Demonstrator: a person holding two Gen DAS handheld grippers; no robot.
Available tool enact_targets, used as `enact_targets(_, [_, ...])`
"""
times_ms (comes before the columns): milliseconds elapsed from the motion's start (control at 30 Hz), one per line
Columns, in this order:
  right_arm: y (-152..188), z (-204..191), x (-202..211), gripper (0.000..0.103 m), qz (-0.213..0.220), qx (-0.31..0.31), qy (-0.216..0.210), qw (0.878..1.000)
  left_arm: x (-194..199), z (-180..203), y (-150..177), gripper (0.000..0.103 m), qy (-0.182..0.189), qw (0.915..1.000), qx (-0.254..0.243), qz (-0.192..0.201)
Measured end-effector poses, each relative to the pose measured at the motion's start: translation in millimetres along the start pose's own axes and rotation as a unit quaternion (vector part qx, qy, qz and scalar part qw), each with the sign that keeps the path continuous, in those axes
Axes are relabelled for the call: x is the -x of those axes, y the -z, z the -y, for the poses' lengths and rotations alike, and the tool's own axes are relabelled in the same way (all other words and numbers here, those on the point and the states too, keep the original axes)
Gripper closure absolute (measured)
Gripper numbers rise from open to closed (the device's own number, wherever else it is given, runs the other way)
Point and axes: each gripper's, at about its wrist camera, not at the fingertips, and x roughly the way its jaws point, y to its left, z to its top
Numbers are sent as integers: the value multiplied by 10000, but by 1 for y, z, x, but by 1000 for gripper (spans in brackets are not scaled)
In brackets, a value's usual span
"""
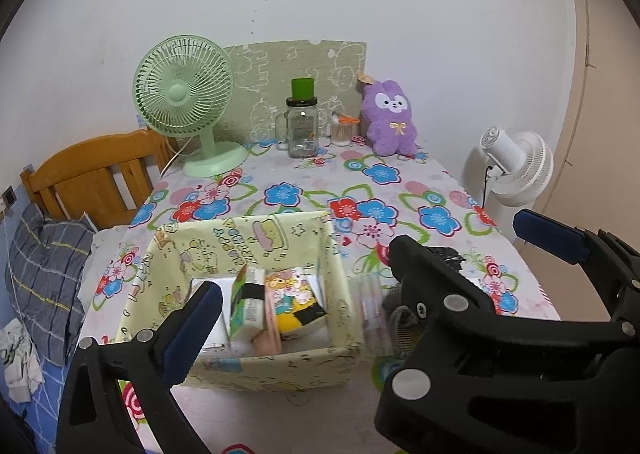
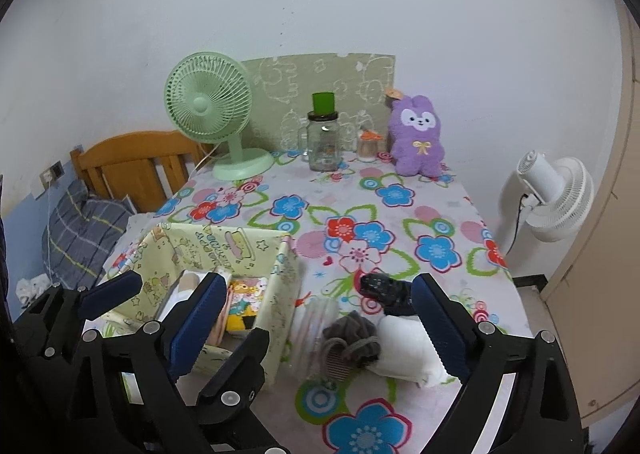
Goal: Organize soft objects
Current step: 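Withdraw both tools from the paper box toward the remaining items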
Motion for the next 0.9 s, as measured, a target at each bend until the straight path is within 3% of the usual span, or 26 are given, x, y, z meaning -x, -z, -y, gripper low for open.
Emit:
enact_targets(533, [10,39,18,7,131,-143,139,9997,4,40,3,0,91,9999,-105,49])
enact_targets(900, [18,69,23,7,250,-230,277,9990,-6,69,5,0,344,9994,-62,3])
